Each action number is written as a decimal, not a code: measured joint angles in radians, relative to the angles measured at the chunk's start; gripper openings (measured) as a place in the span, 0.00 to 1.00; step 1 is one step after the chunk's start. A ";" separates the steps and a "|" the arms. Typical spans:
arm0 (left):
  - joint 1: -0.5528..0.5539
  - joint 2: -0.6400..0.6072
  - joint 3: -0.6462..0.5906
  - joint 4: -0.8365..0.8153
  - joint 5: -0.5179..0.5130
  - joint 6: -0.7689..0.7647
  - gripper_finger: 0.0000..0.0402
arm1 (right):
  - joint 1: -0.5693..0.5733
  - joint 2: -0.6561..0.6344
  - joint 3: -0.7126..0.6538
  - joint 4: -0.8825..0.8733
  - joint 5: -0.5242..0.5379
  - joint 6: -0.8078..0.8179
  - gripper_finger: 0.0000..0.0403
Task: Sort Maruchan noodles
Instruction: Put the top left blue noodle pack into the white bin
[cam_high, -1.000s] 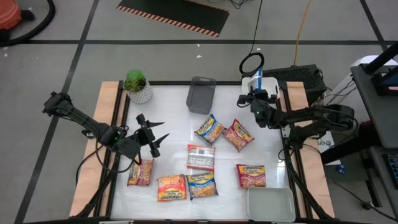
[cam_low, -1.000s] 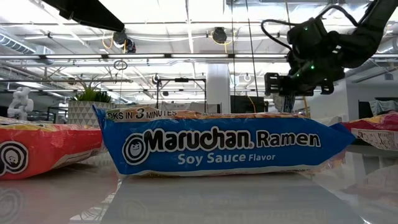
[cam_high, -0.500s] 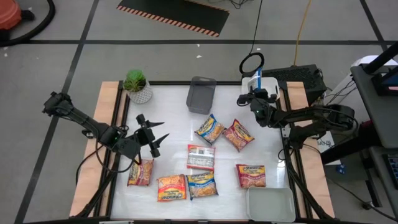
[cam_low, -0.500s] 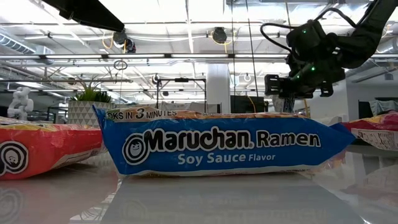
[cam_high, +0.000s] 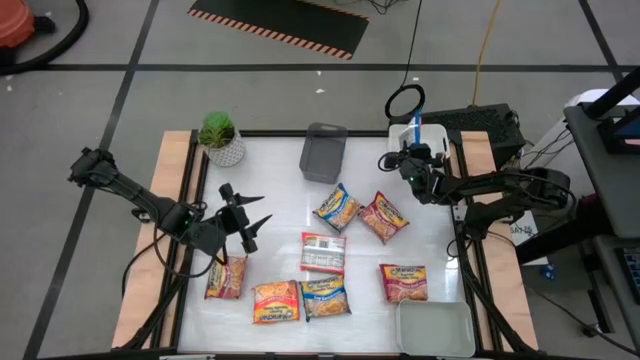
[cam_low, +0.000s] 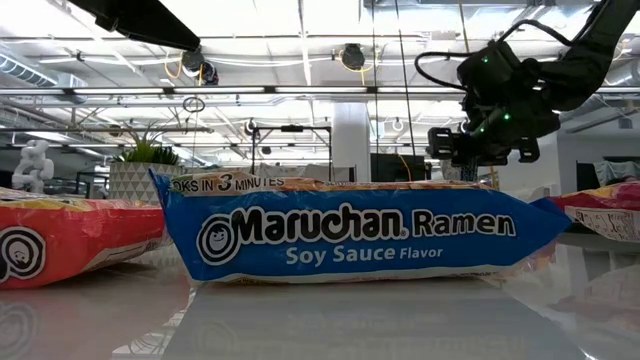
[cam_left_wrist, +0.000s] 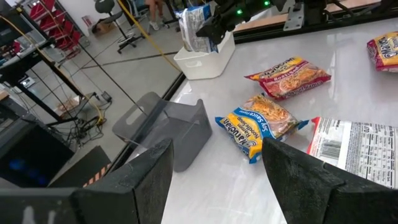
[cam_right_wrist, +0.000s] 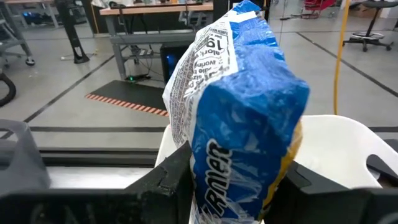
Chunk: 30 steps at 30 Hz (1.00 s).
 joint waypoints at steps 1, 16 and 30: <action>0.000 0.000 0.000 0.000 0.000 0.000 0.62 | 0.000 0.005 0.000 -0.004 0.001 0.000 0.31; 0.000 0.000 0.000 0.000 0.000 0.008 0.62 | -0.038 0.147 0.000 0.044 -0.051 0.034 0.35; 0.000 0.000 0.000 0.000 0.000 0.008 0.62 | -0.035 0.147 0.000 0.134 -0.133 -0.037 0.52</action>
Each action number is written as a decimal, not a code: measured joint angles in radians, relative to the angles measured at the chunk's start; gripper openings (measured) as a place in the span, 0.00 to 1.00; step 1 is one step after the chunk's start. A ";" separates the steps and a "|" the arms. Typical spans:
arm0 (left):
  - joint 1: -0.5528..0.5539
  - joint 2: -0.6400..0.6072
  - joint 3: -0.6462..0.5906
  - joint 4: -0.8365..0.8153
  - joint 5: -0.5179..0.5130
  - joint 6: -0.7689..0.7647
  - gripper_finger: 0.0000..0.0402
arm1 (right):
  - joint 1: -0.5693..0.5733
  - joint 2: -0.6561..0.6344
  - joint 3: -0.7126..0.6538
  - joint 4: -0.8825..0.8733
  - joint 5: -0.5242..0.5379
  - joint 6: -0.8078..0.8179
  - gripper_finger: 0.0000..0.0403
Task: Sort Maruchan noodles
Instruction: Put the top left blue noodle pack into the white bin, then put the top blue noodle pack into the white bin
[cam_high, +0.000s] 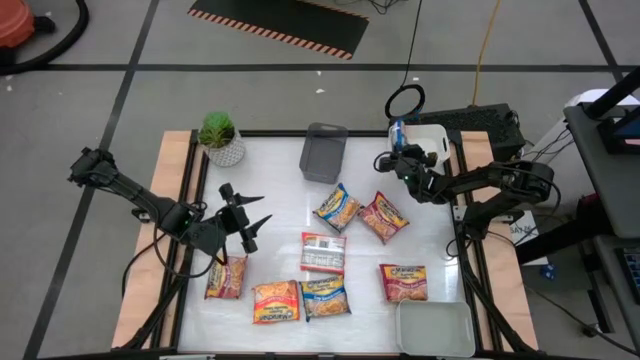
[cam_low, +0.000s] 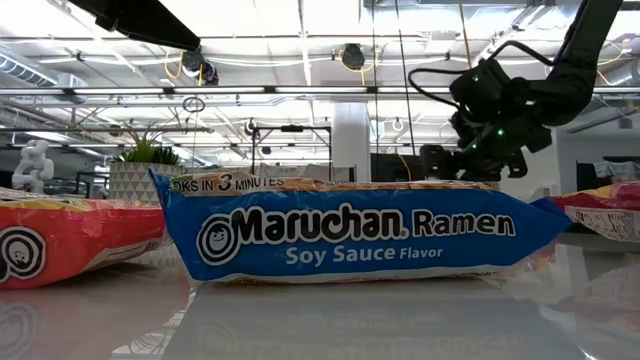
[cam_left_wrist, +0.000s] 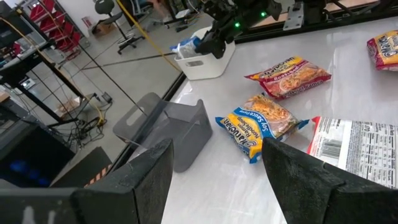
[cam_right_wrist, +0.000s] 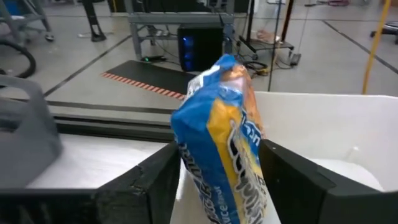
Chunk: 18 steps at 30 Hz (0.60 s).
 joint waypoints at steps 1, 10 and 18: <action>0.000 0.000 0.000 0.000 0.000 0.000 0.62 | 0.003 0.000 0.000 0.008 -0.003 -0.005 0.53; 0.000 0.000 0.000 0.000 0.020 -0.007 0.62 | 0.035 -0.074 0.000 0.039 0.005 -0.084 0.54; 0.000 0.000 0.000 -0.001 0.020 -0.015 0.62 | 0.099 -0.256 0.000 0.039 -0.123 -0.174 0.54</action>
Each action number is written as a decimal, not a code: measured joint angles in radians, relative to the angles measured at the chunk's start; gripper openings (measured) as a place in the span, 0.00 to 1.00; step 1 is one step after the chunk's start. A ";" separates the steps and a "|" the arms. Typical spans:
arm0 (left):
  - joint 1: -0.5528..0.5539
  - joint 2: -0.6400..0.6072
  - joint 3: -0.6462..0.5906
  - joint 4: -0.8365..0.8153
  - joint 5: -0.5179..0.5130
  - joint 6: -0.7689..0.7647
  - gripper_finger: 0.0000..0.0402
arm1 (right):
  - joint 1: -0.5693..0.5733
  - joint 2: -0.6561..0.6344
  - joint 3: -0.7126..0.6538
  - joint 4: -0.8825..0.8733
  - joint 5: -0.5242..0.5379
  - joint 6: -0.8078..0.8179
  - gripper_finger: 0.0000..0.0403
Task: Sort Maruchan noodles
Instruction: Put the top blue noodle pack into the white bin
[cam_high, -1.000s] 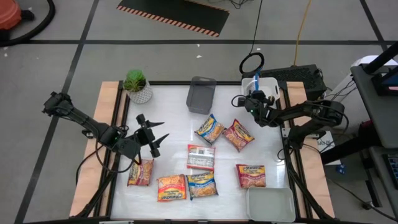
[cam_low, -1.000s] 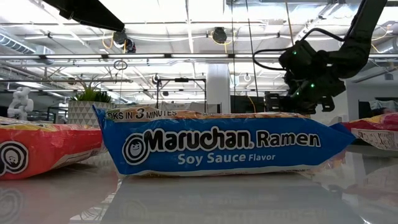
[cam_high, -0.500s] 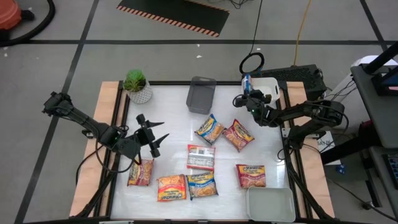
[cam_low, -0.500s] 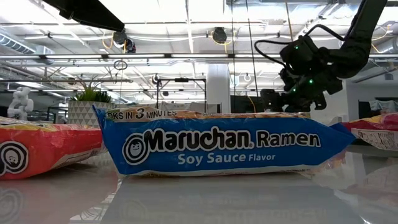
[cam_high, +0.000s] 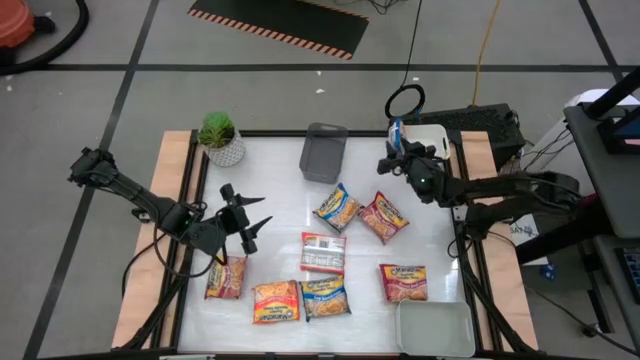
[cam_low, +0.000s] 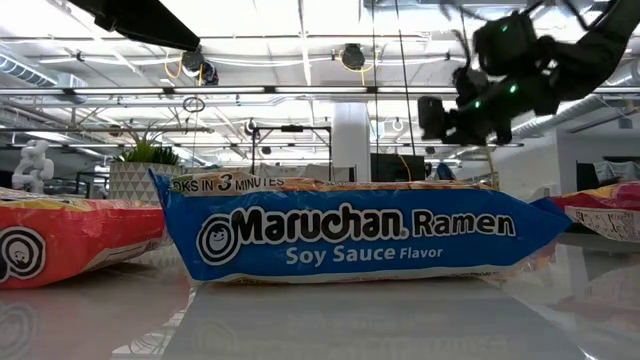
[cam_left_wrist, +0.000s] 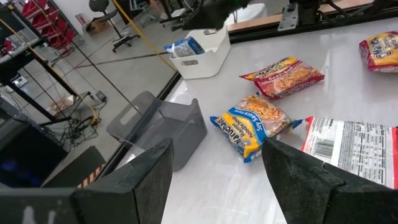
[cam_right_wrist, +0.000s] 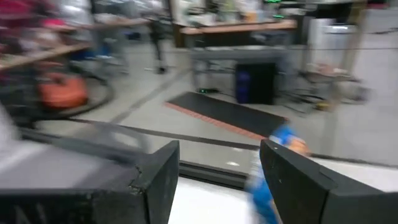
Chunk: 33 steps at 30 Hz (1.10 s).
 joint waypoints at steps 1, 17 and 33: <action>0.000 0.000 0.000 0.000 0.000 -0.001 0.62 | 0.008 -0.024 0.000 0.000 -0.033 -0.007 0.54; 0.000 0.000 0.000 0.000 0.000 0.005 0.62 | 0.225 -0.229 0.000 -0.007 -0.210 -0.042 0.53; 0.000 0.000 0.000 0.001 0.000 0.006 0.62 | 0.419 -0.232 0.067 -0.075 -0.155 -0.037 0.50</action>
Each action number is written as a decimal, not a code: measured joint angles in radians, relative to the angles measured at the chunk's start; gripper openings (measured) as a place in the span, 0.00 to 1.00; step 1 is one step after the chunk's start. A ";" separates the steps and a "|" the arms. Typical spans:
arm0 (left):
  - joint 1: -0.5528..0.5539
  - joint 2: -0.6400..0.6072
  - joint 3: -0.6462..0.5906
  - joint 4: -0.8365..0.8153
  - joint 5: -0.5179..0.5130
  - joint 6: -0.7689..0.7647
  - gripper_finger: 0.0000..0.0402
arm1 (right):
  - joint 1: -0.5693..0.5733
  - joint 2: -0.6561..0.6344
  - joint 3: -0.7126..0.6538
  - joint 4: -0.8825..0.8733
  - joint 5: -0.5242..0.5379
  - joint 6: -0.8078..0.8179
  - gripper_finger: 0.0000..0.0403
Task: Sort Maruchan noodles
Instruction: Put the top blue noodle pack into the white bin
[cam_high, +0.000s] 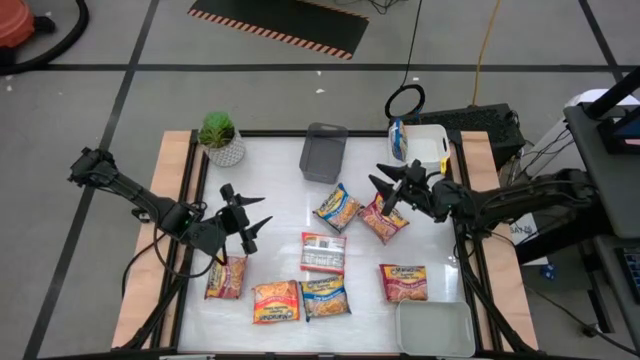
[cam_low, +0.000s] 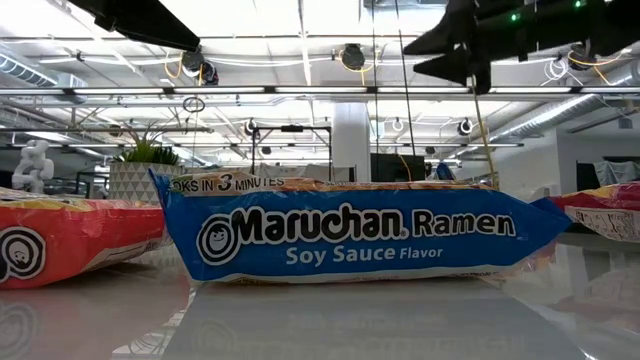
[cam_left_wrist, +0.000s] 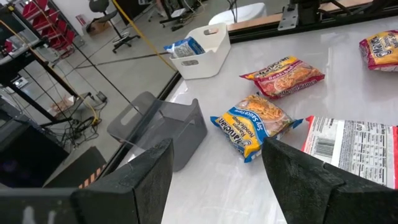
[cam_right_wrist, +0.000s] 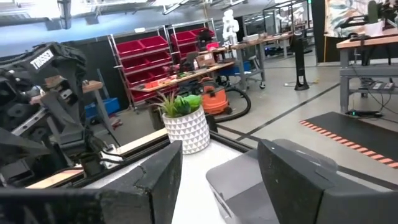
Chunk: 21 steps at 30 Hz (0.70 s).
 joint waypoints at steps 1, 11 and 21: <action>0.000 0.000 0.000 0.000 0.000 0.000 0.62 | 0.007 0.000 0.012 -0.006 0.000 -0.007 0.50; 0.011 0.000 0.000 0.000 0.017 -0.065 0.62 | 0.060 0.000 0.097 -0.019 0.000 -0.106 0.50; 0.011 0.042 0.000 0.012 -0.040 0.076 0.62 | 0.076 0.000 0.114 0.023 0.004 -0.184 0.50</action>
